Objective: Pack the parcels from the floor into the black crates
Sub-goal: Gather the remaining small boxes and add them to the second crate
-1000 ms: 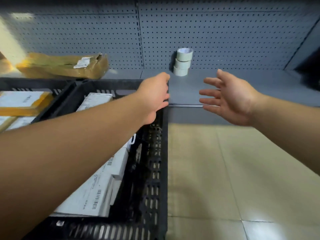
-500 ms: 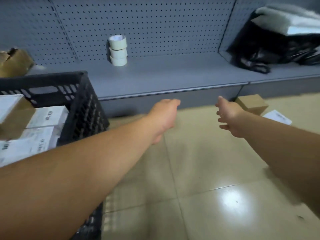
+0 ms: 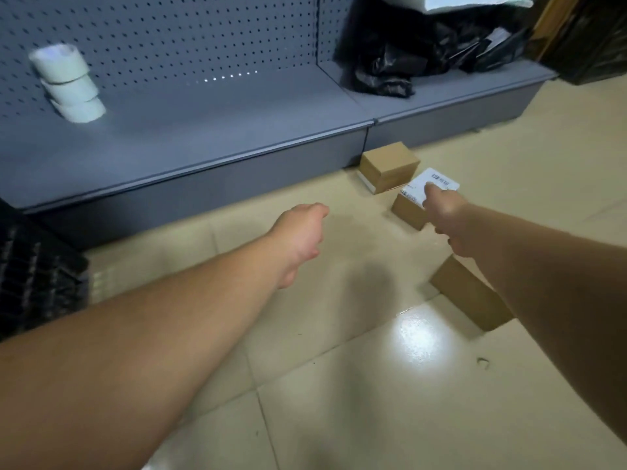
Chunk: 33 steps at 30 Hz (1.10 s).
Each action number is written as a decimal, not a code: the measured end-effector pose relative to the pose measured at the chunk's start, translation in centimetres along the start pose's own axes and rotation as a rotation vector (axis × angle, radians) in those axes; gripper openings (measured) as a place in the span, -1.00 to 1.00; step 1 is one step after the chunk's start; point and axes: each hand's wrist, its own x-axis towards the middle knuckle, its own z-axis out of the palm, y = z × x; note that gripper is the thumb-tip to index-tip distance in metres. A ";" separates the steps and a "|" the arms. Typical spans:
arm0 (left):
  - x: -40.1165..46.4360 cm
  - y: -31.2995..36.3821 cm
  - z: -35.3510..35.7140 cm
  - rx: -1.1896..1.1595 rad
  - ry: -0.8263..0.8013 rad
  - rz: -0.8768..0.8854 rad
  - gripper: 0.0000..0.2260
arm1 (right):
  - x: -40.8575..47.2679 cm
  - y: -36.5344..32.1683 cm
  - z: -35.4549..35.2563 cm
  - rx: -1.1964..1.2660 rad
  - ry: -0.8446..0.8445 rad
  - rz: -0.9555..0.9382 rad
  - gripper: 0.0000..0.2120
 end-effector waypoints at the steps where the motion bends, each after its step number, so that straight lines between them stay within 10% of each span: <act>1: 0.4 -0.2 1.1 0.010 -0.018 -0.009 -0.82 | 0.0 0.6 -0.7 0.010 0.046 0.026 -0.55; 20: 3.4 -3.3 18.5 0.197 -0.258 0.006 -0.88 | 7.7 14.8 -6.9 -0.500 0.034 0.244 -0.70; 33: 4.1 -3.4 22.0 0.217 -0.290 -0.001 -0.61 | 6.5 17.6 -8.0 -0.274 0.124 0.409 -0.74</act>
